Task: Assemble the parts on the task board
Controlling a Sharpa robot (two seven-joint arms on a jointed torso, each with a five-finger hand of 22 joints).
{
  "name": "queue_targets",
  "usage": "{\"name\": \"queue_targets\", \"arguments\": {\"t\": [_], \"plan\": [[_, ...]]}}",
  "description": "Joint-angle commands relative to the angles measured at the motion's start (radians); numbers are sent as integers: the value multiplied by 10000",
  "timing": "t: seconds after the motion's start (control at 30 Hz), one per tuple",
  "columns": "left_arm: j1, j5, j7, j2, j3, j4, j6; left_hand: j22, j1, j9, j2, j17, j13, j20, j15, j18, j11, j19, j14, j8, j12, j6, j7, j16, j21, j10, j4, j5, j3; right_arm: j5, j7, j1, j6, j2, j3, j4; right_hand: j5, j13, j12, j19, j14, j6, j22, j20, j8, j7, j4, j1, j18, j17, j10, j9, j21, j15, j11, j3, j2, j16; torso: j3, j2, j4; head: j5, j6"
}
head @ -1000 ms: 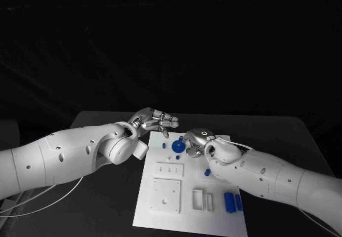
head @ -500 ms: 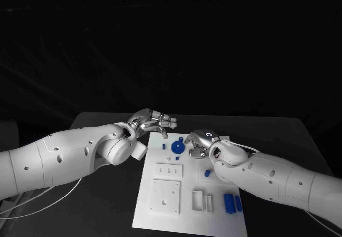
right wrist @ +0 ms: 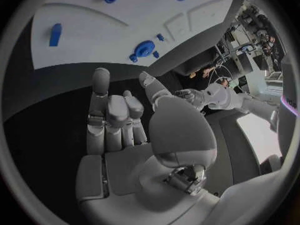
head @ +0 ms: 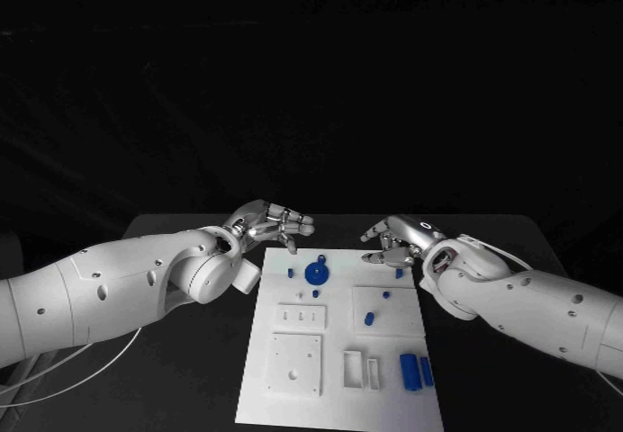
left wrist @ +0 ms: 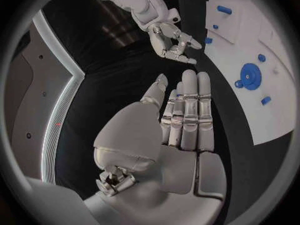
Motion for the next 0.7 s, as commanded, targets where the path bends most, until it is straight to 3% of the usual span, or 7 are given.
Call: {"name": "queue_targets", "arguments": {"t": [0.03, 0.17, 0.23, 0.27, 0.3, 0.63, 0.7], "plan": [[-32, -28, 130, 18, 0, -74, 213, -16, 0, 31, 77, -19, 15, 5, -52, 8, -40, -31, -31, 77, 38, 161, -41, -45, -54, 187, -46, 0, -38, 1470, 1179, 9, 764, -304, 26, -61, 212, -24, -34, 66, -31, 99, -38, 15, 69, 23, -63, 111, -8, 12, -82, 10, -65, 61, 9, -201, 107, -55, 90, -118, -172, -73, 1], [-89, -28, 135, -1, -3, -168, 266, -23, 15, 45, 95, -24, 14, -42, -79, -45, -81, -22, -21, 51, 19, 284, -77, -72, -73, 318, -52, 4, -54, 1794, 1526, 11, 1048, -630, 49, -397, 399, -39, -49, 52, -36, 109, -37, 15, 67, 23, -134, 142, -9, 10, -101, 8, -61, 63, 5, -249, 147, -66, 172, -175, -252, -175, 26], [-122, -28, 137, -15, -3, -202, 287, -23, 15, 45, 95, -24, 14, -42, -79, -45, -81, -22, -21, 51, 19, 284, -77, -72, -73, 318, -52, 4, -54, 1916, 1656, -1, 1167, -716, 55, -623, 596, -48, -59, 47, -36, 106, -32, 12, 67, 27, -188, 150, -7, 20, -111, 6, -54, 59, 3, -274, 179, -62, 231, -200, -297, -217, 60], [-131, -28, 138, -17, -4, -212, 292, -23, 17, 44, 95, -25, 12, -44, -78, -49, -78, -21, -23, 46, 14, 283, -74, -77, -75, 308, -54, 2, -57, 1942, 1686, -6, 1196, -737, 56, -690, 718, -49, -60, 44, -34, 106, -30, 10, 67, 29, -217, 161, -6, 24, -115, 5, -52, 58, 3, -272, 190, -57, 238, -203, -302, -226, 66], [-145, -28, 141, -18, -4, -227, 301, -24, 17, 43, 96, -26, 10, -45, -74, -52, -69, -21, -24, 38, 7, 277, -68, -83, -78, 283, -55, 1, -60, 1977, 1728, -17, 1238, -767, 57, -798, 796, -48, -57, 44, -36, 107, -20, 8, 67, 30, -263, 159, -4, 28, -115, 4, -42, 57, 2, -273, 210, -58, 277, -221, -330, -223, 65], [-226, -28, 167, 1, -5, -291, 365, -28, 1, 21, 92, -29, 4, 3, -16, -18, 47, -30, -35, 23, -2, 101, 2, -114, -103, -82, -69, 1, -89, 2003, 1842, -289, 1390, -667, 62, -1837, 801, -95, -99, -22, -50, -22, 35, 29, 68, 72, -577, -3, 12, 6, -166, -2, -3, 77, 23, -169, 316, -121, 440, -241, -394, -349, -16], [-236, -28, 170, 8, -5, -301, 378, -28, 1, 21, 92, -29, 4, 3, -16, -18, 47, -30, -35, 23, -2, 101, 2, -114, -103, -82, -69, 1, -89, 2003, 1872, -361, 1380, -573, 62, -2011, 748, -96, -93, -20, -45, -30, 27, 34, 67, 71, -571, 4, 15, 0, -165, 1, -6, 81, 23, -240, 328, -126, 409, -234, -374, -379, -18]]}}
